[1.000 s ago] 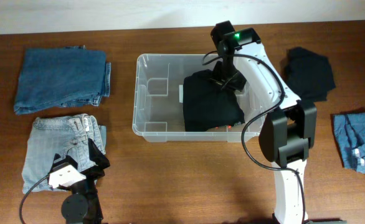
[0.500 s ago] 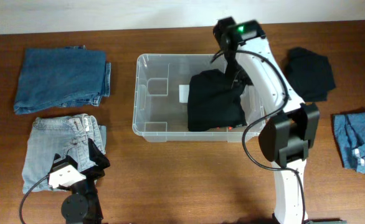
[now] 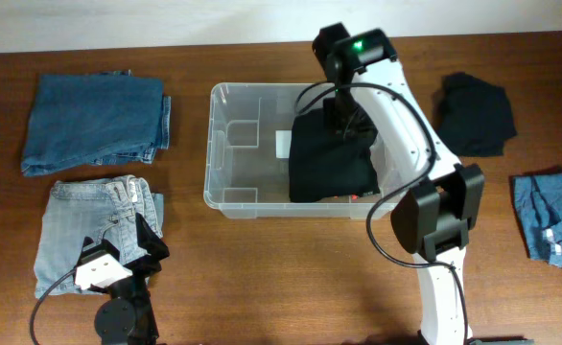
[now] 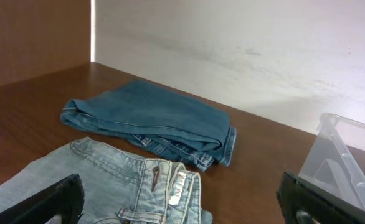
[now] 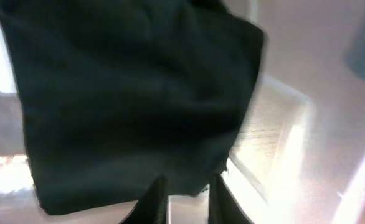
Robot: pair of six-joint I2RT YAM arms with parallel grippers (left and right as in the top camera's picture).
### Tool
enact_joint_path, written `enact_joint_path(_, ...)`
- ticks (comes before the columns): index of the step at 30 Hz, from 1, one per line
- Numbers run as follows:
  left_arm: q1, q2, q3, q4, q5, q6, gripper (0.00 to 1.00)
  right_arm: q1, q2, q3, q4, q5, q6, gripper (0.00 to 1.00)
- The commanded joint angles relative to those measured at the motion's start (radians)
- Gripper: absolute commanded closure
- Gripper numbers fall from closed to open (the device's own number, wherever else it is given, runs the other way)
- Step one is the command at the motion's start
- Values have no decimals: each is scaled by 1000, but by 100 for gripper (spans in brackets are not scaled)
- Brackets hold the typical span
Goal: Pack container
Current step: 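Press and smooth the black shirt inside the bin with the right gripper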
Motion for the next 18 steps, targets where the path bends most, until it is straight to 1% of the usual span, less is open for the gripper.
enact_joint_path(1, 5, -6, -1, -5, -11, -2, 1, -2, -7, -109, 97, -13, -87, 87)
enact_joint_path(5, 5, -6, -1, -5, -11, -2, 0, -2, -7, -205, 201, -13, -107, 87)
enact_joint_path(8, 5, -6, -1, -5, -11, -2, 1, -3, -6, -250, 210, -13, -106, 87)
enact_joint_path(13, 5, -6, -1, -5, -11, -2, 1, -3, -6, -299, 148, -14, -56, 86)
enact_joint_path(14, 5, -6, -1, -5, -11, -2, 0, -3, -6, -298, 137, -14, -53, 85)
enact_joint_path(15, 5, -6, -1, -5, -11, -2, 1, -3, -6, -298, 123, -14, -53, 82)
enact_joint_path(16, 5, -6, -1, -5, -11, -2, 1, -3, -6, -299, 102, -14, -53, 80)
enact_joint_path(18, 5, -6, -1, -5, -11, -2, 1, -3, -6, -299, 70, -17, -53, 80)
